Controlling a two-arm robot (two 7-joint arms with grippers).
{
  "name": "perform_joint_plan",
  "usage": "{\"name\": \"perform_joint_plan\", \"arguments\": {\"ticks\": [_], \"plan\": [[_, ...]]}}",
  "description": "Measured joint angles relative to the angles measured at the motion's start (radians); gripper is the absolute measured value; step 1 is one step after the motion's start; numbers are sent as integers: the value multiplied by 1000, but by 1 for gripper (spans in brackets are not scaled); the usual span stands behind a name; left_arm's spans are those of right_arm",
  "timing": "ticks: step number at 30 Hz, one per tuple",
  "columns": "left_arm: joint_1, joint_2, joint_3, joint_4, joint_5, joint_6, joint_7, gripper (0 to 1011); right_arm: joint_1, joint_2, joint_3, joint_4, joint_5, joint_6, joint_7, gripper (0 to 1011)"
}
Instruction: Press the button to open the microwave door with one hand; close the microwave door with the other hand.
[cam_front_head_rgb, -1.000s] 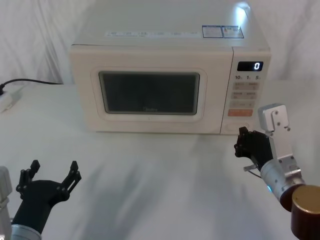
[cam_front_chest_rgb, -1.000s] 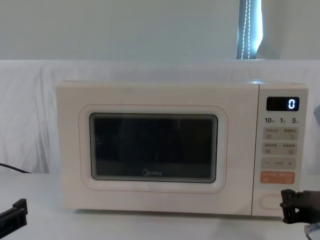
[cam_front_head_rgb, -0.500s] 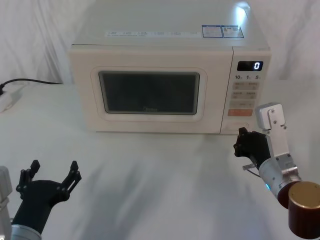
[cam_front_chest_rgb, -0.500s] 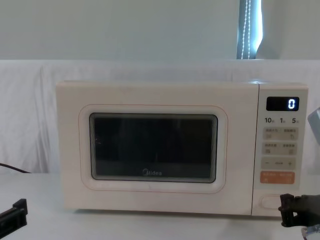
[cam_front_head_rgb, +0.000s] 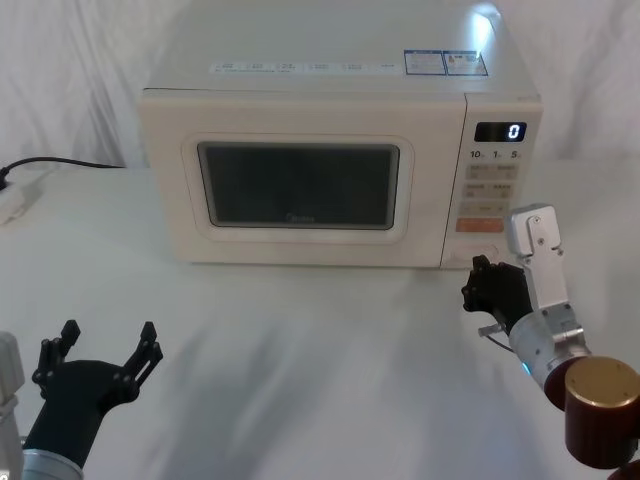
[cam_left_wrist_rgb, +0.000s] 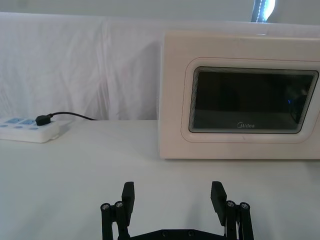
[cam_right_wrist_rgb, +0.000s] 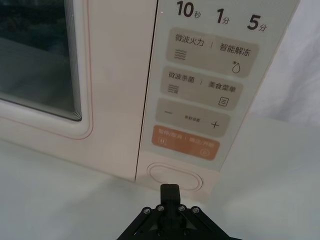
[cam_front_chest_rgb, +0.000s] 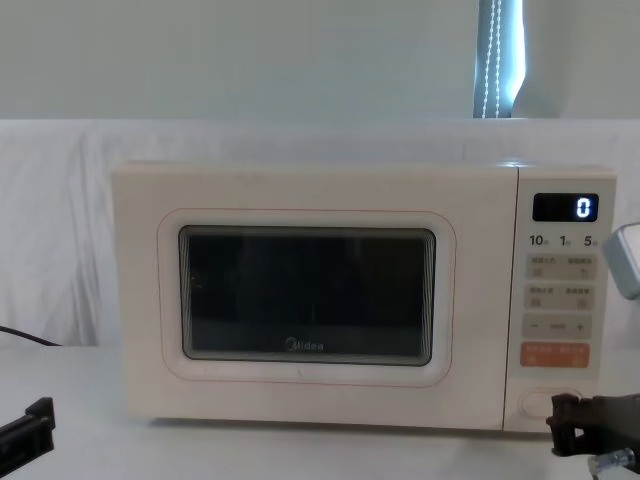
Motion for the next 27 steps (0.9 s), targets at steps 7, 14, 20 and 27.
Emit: {"name": "perform_joint_plan", "arguments": {"ticks": [7,14,20,27], "plan": [[0,0,0,0,0,0,0,1001,30,-6,4,40,1,-7,-5,0],[0,0,0,0,0,0,0,1001,60,-13,7,78,1,-8,-8,0],[0,0,0,0,0,0,0,1001,78,-20,11,109,2,-16,-14,0],[0,0,0,0,0,0,0,1001,94,-24,18,140,5,-24,-20,0]]}}
